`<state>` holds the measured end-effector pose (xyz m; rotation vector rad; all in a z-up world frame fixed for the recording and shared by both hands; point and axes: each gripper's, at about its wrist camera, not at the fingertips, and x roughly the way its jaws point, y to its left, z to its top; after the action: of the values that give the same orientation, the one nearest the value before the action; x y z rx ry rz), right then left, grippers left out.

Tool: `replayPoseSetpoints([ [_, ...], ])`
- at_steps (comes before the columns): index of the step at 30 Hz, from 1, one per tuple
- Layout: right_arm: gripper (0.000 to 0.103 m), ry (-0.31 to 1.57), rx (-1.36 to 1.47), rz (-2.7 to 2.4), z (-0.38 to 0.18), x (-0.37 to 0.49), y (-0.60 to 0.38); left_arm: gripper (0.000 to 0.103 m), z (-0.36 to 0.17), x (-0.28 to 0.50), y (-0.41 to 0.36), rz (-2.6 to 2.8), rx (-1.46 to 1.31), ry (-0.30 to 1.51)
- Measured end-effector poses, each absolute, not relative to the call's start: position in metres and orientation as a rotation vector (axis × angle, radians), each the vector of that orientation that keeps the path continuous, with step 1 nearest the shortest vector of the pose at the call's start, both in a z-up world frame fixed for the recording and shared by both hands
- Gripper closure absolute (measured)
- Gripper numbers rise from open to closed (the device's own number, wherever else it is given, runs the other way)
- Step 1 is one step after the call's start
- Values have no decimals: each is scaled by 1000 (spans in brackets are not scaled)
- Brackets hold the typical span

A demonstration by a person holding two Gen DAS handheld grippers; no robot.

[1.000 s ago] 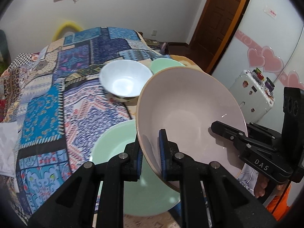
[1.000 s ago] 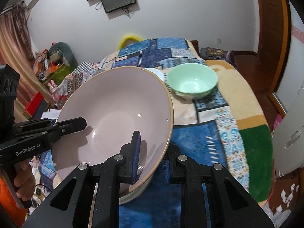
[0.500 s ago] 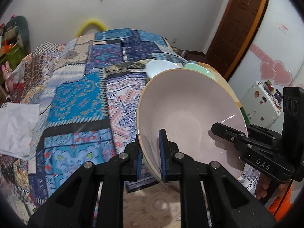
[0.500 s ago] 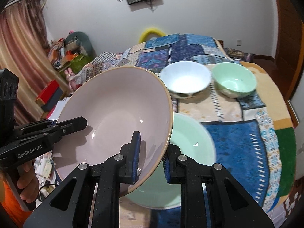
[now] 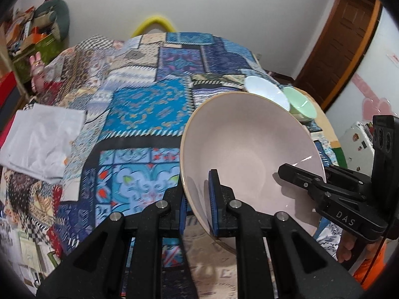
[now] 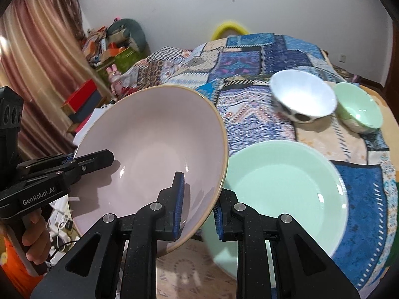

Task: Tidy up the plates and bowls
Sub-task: 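Carry the pale pink bowl with both tools beside the plate stack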

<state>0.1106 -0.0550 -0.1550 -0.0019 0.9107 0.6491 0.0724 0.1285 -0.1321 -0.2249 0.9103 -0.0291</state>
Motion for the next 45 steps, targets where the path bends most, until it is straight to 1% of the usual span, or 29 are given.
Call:
replayPoseSetpoints([
  [16,84,986,-69,729,-183,108,-5,88,-173,56,176,54,-288,990],
  [29,84,1062,-113,716,-212,115,12,88,-209,66,189,80,-299,1052],
  [40,83,1073,-145,726,-218,117,18,88,-216,68,195,78,-323,1055],
  [43,81,1075,-160,730,-219,116,19,88,-216,68,192,79,-315,1059],
  [45,81,1073,-180,724,-218,116,20,88,-216,69,191,87,-313,1060],
])
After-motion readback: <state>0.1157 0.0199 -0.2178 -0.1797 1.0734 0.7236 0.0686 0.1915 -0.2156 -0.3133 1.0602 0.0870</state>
